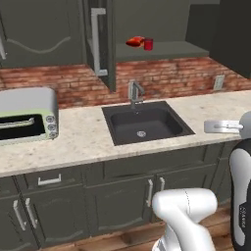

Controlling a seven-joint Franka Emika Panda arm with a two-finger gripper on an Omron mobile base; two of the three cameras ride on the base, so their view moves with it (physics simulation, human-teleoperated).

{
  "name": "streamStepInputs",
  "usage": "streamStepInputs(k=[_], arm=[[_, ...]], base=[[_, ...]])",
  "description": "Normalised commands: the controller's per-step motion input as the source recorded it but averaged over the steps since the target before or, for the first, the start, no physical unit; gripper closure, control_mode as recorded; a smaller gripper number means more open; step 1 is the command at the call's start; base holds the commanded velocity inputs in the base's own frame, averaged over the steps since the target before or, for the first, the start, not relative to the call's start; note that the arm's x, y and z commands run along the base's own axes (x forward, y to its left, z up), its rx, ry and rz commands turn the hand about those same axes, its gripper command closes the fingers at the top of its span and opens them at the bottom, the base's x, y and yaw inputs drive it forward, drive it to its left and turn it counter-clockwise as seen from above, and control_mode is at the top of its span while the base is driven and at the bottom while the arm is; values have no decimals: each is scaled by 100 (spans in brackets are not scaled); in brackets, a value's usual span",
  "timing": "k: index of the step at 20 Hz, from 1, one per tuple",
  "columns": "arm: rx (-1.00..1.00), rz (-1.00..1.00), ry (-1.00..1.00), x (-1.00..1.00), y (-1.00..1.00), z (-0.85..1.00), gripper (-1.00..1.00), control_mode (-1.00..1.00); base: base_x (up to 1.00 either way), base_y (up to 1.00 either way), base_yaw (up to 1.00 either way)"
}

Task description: Pick the avocado and bread from the counter and place them on the plate. Then pick the jam from the cabinet and place it next to the plate. Lastly close the cabinet door.

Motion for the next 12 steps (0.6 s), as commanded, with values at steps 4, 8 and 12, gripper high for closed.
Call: streamStepInputs(k=[4,8,12], arm=[[0,0,0,0,0,0,-100,100],[0,0,0,0,0,0,-100,100],[0,0,0,0,0,0,-100,100]], base=[[70,0,-5],[64,9,-3],[68,16,0]])
